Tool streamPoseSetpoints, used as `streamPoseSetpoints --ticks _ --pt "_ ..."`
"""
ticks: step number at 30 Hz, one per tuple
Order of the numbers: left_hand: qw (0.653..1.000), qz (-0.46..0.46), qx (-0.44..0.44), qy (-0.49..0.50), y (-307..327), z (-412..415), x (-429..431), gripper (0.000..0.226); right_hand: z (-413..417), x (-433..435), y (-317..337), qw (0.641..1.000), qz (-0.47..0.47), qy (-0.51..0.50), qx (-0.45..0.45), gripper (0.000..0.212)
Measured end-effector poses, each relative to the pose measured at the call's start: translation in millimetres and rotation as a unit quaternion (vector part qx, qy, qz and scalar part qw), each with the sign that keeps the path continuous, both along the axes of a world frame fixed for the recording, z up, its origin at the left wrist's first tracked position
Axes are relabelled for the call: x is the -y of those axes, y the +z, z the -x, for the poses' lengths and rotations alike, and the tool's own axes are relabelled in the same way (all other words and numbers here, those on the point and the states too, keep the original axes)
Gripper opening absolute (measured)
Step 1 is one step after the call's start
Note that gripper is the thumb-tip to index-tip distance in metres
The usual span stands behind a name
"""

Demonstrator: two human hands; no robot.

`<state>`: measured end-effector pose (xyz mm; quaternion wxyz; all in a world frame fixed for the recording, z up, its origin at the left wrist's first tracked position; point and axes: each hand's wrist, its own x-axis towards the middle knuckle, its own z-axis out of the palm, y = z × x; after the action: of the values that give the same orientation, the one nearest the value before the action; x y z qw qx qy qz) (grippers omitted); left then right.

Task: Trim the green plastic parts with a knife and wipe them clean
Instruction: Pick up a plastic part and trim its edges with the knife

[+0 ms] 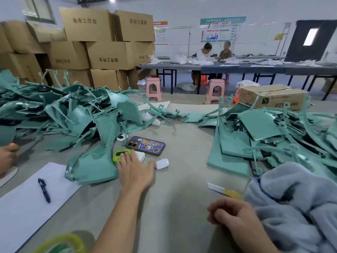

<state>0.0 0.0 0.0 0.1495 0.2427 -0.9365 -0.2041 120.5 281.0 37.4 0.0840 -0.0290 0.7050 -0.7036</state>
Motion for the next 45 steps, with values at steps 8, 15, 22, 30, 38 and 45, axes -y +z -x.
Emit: streamPoseSetpoints --ticks 8,15,22,30,38,45 --pt "0.999 0.025 -0.027 0.029 -9.0 8.5 4.6 0.095 8.0 -14.4 -11.1 0.998 -0.037 -0.041 -0.026 0.044" --pt "0.976 0.111 -0.144 -0.124 1.1 -8.1 -64.2 0.091 66.3 -21.6 1.8 0.896 -0.377 -0.183 -0.148 0.034" --pt "0.962 0.025 -0.081 -0.261 -11.4 -8.1 -97.1 0.065 154.0 -33.6 0.1 0.750 -0.658 0.011 -0.065 0.062" --pt "0.947 -0.058 -0.124 -0.291 -10.8 -13.2 -92.3 0.040 161.0 -34.8 -3.5 0.624 -0.756 -0.009 -0.195 0.027" --pt "0.949 -0.087 -0.116 -0.281 -13.9 -12.3 -92.2 0.041 171.8 -46.0 -0.3 0.674 -0.720 0.051 -0.154 0.058" --pt "0.950 -0.105 -0.092 -0.280 -11.4 -18.3 -92.4 0.043 152.8 -40.3 3.0 0.693 -0.679 -0.090 -0.225 0.049"
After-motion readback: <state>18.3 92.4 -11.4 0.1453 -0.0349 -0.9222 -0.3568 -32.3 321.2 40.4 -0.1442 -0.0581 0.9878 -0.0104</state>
